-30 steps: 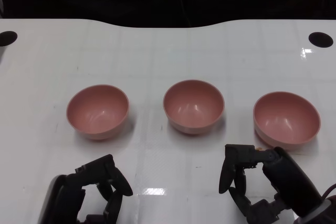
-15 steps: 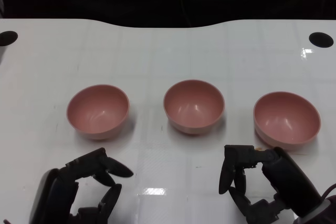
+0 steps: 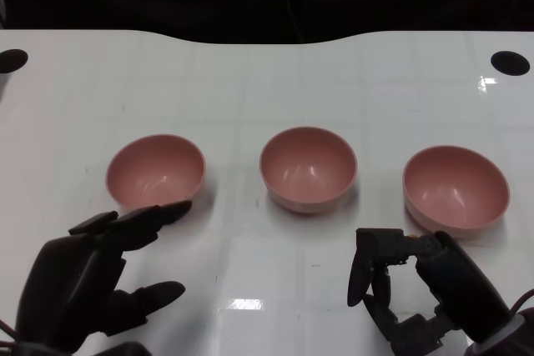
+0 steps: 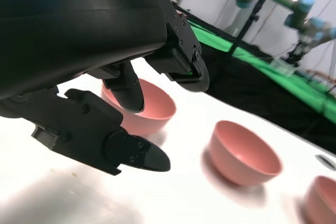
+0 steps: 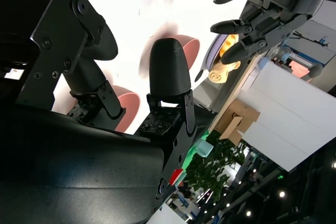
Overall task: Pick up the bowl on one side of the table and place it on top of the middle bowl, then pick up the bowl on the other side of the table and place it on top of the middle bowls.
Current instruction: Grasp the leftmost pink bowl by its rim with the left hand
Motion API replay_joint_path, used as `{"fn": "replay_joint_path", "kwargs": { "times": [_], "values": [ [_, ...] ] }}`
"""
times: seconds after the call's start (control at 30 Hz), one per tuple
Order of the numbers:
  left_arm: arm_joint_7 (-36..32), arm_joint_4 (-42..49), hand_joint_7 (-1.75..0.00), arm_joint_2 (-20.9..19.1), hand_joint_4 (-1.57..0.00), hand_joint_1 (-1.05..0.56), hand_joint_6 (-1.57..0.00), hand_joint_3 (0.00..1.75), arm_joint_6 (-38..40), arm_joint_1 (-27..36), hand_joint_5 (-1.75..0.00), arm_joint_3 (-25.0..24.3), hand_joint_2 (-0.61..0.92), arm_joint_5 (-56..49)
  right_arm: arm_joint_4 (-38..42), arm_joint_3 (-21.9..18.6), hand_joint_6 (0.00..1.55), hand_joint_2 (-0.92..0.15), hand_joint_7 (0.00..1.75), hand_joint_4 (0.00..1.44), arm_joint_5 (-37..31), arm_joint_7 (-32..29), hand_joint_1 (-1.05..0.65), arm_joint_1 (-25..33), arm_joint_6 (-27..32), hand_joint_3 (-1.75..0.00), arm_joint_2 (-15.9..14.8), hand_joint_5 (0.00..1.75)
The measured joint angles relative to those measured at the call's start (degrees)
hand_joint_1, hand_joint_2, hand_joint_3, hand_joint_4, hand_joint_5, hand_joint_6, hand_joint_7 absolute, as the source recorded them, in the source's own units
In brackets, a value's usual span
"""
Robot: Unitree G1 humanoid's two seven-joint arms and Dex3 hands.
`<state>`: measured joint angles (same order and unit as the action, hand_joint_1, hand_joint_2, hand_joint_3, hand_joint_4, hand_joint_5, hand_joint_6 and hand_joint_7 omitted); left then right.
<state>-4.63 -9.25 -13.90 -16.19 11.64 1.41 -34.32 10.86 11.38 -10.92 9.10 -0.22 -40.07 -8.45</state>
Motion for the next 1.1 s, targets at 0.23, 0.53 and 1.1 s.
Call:
{"fn": "replay_joint_path", "kwargs": {
  "times": [0.23,0.53,1.1],
  "values": [
    [1.7,-2.4,0.0,-1.3,-0.3,-0.47,-0.42,0.14,8.6,-3.3,-0.54,2.3,0.92,-9.0,0.0,0.0,0.83,-0.15,1.46,0.97,0.0,0.0,0.4,0.1,0.2,-1.65,0.0,1.75],
    [6.0,-1.5,0.0,-2.2,-0.21,-0.52,-0.31,0.11,20.3,-10.0,-0.46,8.2,0.92,-19.9,-0.1,0.1,0.83,-0.16,1.46,0.97,0.0,0.0,0.38,0.3,0.6,-1.62,0.0,1.75],
    [5.7,17.6,-0.02,1.0,-0.42,-0.48,-0.44,0.13,35.1,-24.1,-0.32,19.0,0.92,-27.4,-0.8,0.3,0.83,-0.16,1.46,0.97,0.0,0.1,0.38,0.7,1.0,-1.63,0.0,1.75]
  ]
}}
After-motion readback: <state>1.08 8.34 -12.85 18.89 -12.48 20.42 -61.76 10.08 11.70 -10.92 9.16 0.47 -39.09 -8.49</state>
